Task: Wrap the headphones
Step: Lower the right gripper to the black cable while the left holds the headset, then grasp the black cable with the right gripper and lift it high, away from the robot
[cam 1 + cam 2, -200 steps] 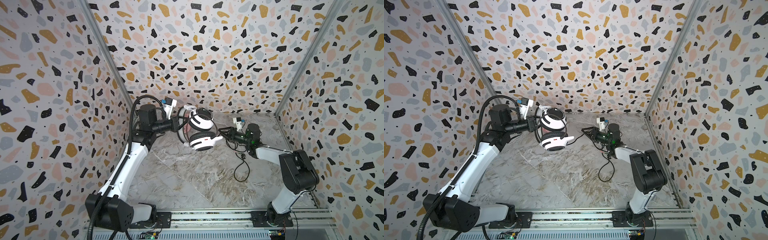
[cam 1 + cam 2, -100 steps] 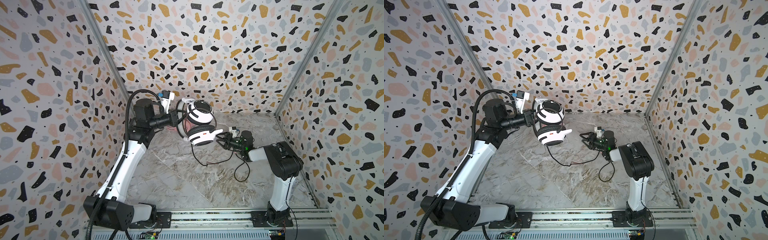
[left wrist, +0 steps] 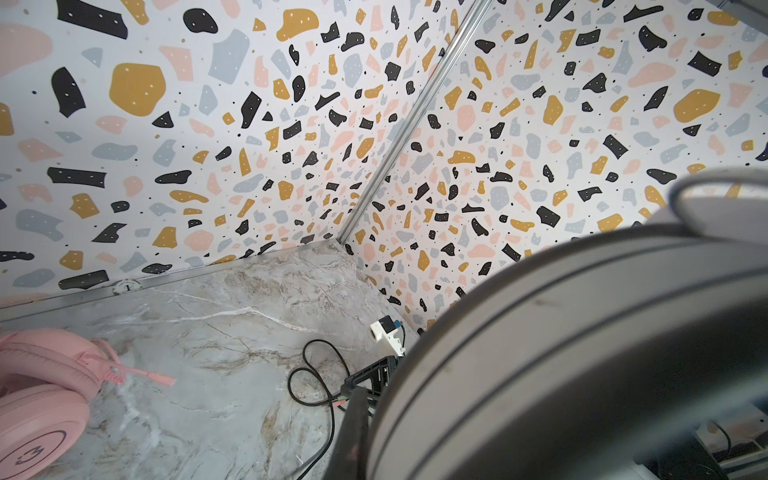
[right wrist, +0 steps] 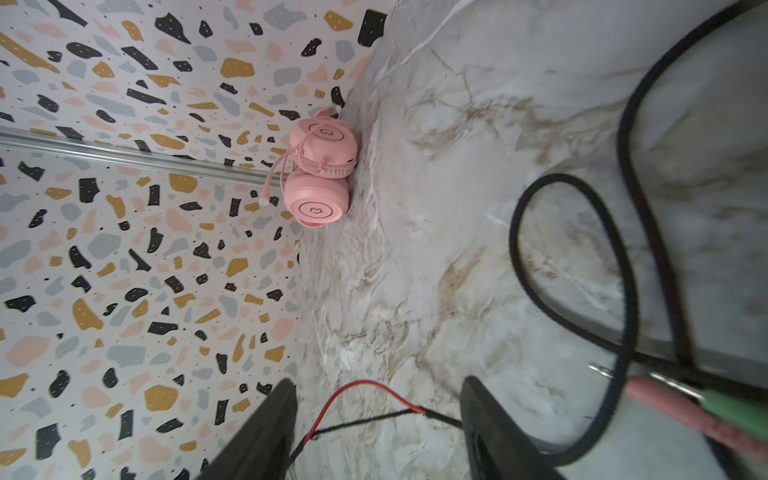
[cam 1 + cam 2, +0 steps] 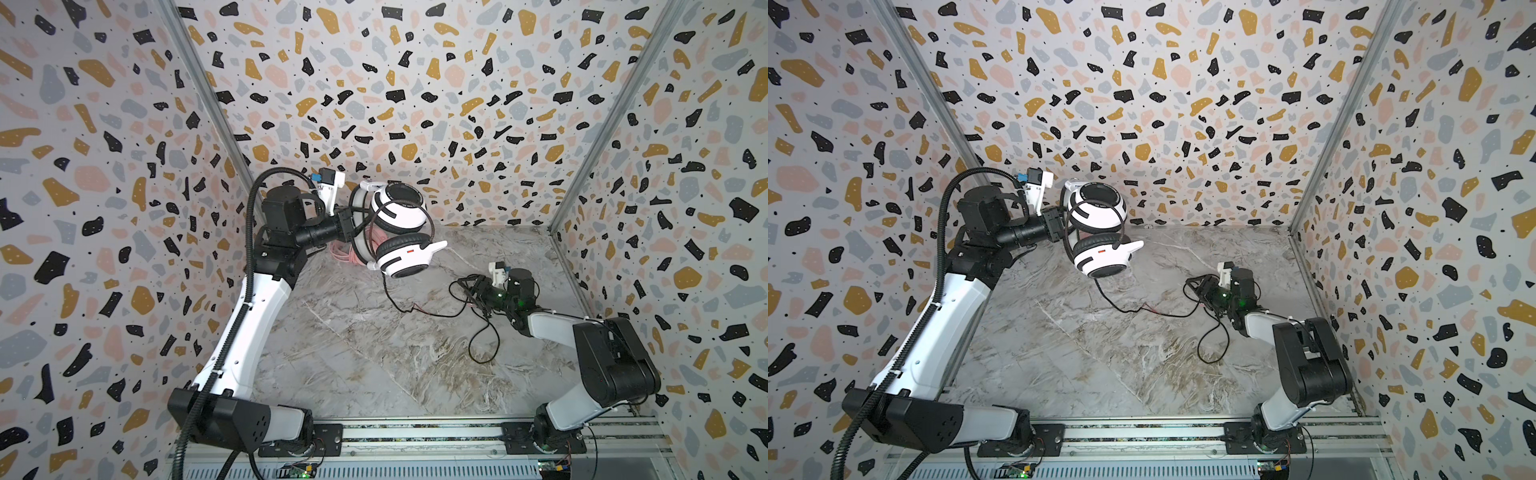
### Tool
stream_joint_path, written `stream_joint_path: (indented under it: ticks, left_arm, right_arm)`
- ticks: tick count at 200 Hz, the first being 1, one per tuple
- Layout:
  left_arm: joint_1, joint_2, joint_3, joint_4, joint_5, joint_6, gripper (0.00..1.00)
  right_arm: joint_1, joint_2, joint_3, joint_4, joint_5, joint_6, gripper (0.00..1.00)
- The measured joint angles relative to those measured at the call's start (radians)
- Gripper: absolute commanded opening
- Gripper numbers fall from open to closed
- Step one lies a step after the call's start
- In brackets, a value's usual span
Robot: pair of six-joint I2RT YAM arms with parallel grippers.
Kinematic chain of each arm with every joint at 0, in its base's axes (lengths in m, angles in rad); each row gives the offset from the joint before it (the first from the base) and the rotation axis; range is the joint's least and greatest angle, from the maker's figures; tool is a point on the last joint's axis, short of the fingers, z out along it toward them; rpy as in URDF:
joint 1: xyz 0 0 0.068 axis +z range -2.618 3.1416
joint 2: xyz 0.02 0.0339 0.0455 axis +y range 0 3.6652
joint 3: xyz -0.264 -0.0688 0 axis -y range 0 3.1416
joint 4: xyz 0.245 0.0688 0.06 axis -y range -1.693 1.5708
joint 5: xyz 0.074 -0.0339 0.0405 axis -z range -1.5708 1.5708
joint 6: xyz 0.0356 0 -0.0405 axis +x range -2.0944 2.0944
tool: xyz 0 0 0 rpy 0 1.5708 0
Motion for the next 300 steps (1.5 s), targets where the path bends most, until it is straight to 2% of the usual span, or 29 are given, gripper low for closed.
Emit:
stream_joint_path:
  ticks: [39, 105, 121, 155, 198, 240, 277, 300]
  left_arm:
    - [0.0, 0.0, 0.0, -0.001, 0.002, -0.009, 0.0]
    - [0.0, 0.0, 0.0, 0.0, 0.004, -0.016, 0.0]
    - [0.0, -0.002, -0.001, 0.001, 0.004, -0.016, 0.0]
    - [0.0, -0.019, -0.016, 0.011, 0.004, -0.016, 0.0]
    - [0.0, -0.037, -0.033, 0.019, 0.005, -0.016, 0.0]
    - [0.0, -0.05, -0.053, 0.023, 0.005, -0.017, 0.0]
    - [0.0, -0.051, -0.08, 0.032, 0.006, -0.016, 0.0]
    - [0.0, -0.051, -0.097, 0.004, 0.007, 0.014, 0.0]
  right_arm:
    - [0.003, 0.029, -0.024, -0.097, 0.049, -0.066, 0.61]
    - [0.045, 0.145, 0.009, -0.097, 0.114, -0.092, 0.56]
    - [0.07, 0.187, 0.056, -0.096, 0.143, -0.103, 0.49]
    - [0.106, 0.282, 0.15, -0.095, 0.201, -0.131, 0.24]
    - [0.114, 0.336, 0.207, -0.095, 0.242, -0.145, 0.09]
    - [0.112, 0.383, 0.275, -0.107, 0.265, -0.161, 0.03]
    - [0.109, 0.375, 0.28, -0.123, 0.279, -0.175, 0.02]
    - [0.085, 0.367, 0.342, -0.18, 0.275, -0.19, 0.01]
